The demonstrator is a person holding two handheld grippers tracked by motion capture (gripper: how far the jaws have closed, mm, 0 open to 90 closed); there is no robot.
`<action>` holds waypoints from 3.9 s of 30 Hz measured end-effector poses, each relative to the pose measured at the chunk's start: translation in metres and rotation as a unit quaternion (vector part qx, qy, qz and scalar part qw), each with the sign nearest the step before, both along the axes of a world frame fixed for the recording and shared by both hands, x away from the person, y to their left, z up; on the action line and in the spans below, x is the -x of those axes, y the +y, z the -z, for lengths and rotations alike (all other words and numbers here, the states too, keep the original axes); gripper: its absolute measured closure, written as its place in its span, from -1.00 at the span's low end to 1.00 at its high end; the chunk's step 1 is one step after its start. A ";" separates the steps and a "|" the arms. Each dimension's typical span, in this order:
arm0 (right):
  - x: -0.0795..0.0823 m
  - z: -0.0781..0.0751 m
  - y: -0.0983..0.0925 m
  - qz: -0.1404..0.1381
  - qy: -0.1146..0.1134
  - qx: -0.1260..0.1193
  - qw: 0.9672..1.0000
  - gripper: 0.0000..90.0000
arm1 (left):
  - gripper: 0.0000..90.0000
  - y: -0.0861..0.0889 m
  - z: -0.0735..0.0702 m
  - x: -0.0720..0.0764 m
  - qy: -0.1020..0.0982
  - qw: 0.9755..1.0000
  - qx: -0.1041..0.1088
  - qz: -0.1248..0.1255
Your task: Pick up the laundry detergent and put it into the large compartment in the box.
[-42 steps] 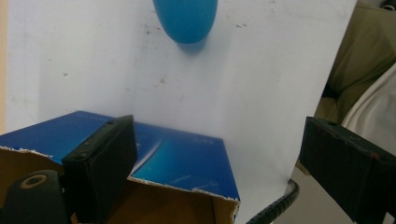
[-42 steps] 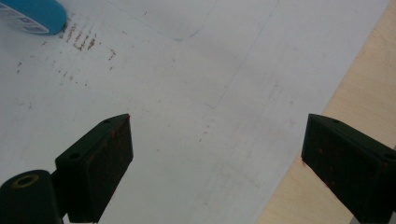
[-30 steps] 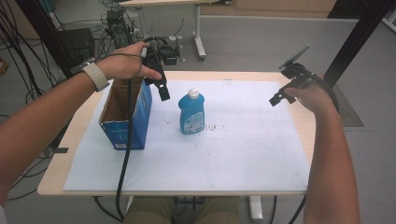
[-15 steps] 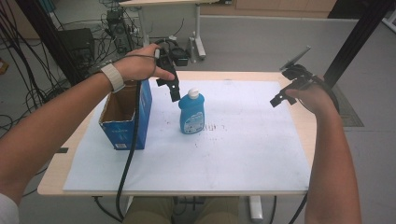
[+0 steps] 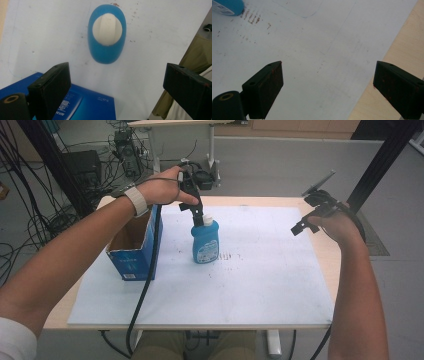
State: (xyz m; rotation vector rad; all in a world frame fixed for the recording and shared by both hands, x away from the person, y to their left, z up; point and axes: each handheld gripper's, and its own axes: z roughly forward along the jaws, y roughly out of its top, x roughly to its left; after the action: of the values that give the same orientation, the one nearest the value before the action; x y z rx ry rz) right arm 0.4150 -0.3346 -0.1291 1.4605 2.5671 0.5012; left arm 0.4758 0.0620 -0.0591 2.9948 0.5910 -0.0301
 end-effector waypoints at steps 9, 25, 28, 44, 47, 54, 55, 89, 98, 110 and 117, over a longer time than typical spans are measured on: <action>0.001 -0.002 0.000 -0.001 -0.002 0.001 1.000 -0.80 | -0.82 -0.015 0.004 -0.001 -0.004 1.000 -0.006 0.010; 0.000 0.001 0.000 -0.002 0.001 0.000 1.000 -0.80 | -0.82 -0.025 0.016 -0.003 -0.018 1.000 -0.012 0.004; 0.000 0.001 0.001 -0.003 -0.001 0.000 1.000 -0.80 | -0.82 -0.027 0.018 -0.004 -0.019 1.000 -0.014 0.008; 0.002 0.000 -0.002 0.000 -0.003 -0.001 1.000 -0.80 | -0.82 -0.038 0.023 -0.002 -0.022 0.999 -0.025 0.015; 0.003 0.000 -0.002 0.001 -0.003 0.000 1.000 -0.80 | -0.82 -0.038 0.024 -0.002 -0.022 0.999 -0.024 0.015; 0.004 -0.001 -0.004 0.002 -0.005 0.000 1.000 -0.80 | -0.81 -0.037 0.025 -0.001 -0.023 0.999 -0.022 0.014; 0.004 -0.001 -0.004 0.003 -0.004 0.000 1.000 -0.80 | -0.81 -0.038 0.024 -0.002 -0.021 0.999 -0.027 0.015; 0.004 -0.002 -0.003 0.001 -0.006 0.000 1.000 -0.80 | -0.81 -0.032 0.022 -0.001 -0.024 1.000 -0.019 0.008; 0.005 -0.003 -0.002 0.001 -0.007 0.000 1.000 -0.80 | -0.81 -0.032 0.021 -0.001 -0.023 0.999 -0.020 0.008; 0.005 -0.003 -0.002 0.002 -0.006 0.001 1.000 -0.80 | -0.80 -0.032 0.022 -0.001 -0.023 1.000 -0.020 0.006; 0.004 -0.002 -0.002 0.001 -0.006 0.002 1.000 -0.80 | -0.80 -0.032 0.022 -0.002 -0.022 1.000 -0.022 0.005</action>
State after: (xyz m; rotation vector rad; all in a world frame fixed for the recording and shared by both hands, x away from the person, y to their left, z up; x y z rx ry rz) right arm 0.4107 -0.3367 -0.1268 1.4554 2.5558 0.5036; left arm 0.4774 0.0298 -0.0809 3.0314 0.5794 0.0498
